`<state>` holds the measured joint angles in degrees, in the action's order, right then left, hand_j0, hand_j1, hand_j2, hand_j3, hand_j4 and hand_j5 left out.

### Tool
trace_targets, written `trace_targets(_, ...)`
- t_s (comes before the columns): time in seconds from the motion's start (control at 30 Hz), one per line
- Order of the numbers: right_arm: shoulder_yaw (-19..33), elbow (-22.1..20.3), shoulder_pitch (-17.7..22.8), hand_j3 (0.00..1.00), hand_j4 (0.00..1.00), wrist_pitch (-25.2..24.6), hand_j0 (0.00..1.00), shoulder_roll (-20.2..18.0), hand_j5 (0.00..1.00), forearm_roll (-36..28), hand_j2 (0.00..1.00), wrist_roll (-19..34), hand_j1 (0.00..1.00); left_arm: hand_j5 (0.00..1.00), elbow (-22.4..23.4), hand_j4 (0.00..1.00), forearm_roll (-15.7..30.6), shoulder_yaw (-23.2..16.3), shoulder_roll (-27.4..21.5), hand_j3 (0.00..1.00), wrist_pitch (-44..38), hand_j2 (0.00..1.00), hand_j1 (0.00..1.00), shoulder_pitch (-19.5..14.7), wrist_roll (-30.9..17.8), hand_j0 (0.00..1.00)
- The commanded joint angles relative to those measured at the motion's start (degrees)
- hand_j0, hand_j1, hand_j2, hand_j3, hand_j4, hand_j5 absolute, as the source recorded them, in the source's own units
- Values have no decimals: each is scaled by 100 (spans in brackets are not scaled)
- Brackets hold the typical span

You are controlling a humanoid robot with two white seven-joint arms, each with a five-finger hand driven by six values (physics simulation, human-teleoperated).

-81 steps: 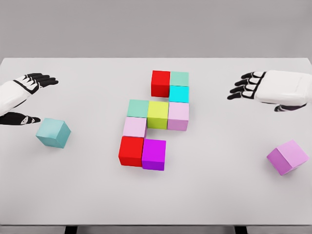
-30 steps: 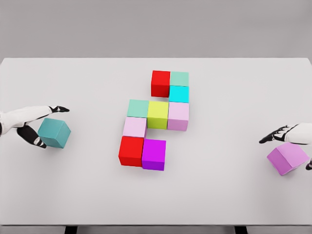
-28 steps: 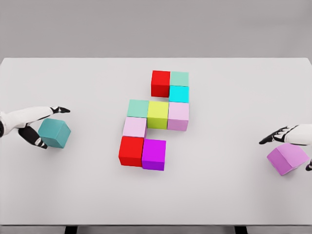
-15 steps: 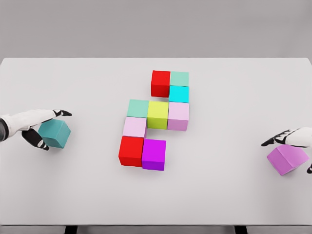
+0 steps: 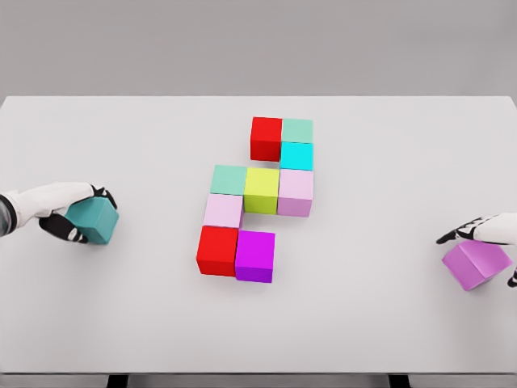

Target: Assemble the squares on the desktop into the number 2

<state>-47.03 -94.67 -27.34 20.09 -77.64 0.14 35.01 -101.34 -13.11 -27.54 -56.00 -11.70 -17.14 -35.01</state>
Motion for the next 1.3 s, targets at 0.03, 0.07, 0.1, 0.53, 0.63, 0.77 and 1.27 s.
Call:
trace_targets(0.03, 1, 1, 0, 77, 77, -93, 77, 126, 77, -5, 77, -1, 77, 41, 0, 41, 2, -6, -7, 41, -17, 41, 41, -9, 1, 41)
trace_targets(0.07, 1, 1, 1, 72, 72, -128, 72, 232, 72, -5, 72, -1, 72, 40, 0, 40, 2, 3, -7, 40, -25, 40, 40, -26, 1, 40)
trace_targets(0.1, 1, -7, 1, 66, 66, -216, 66, 241, 66, -5, 66, -1, 66, 40, 18, 40, 19, 3, 2, 40, -25, 40, 40, -132, 1, 40)
trace_targets(0.53, 98, -42, -351, 58, 58, -190, 58, 539, 58, 170, 58, -1, 58, 37, 62, 37, -464, -15, 819, 37, -438, 37, 37, -888, 1, 37)
trace_targets(0.63, 98, -51, -421, 57, 57, -190, 57, 759, 57, 390, 57, -1, 57, 37, 79, 37, -552, -15, 1039, 37, -719, 37, 37, -967, 1, 37)
trace_targets(0.77, 98, -60, -474, 56, 56, -181, 56, 961, 56, 513, 56, -1, 56, 36, 202, 36, -851, -50, 1443, 36, -1071, 36, 36, -1151, 1, 36)
trace_targets(1.27, 98, -579, -1028, 51, 51, 390, 51, 1418, 51, 821, 51, -1, 51, 34, 1476, 34, -2494, -191, 3236, 34, -1309, 34, 34, -1811, 1, 34)
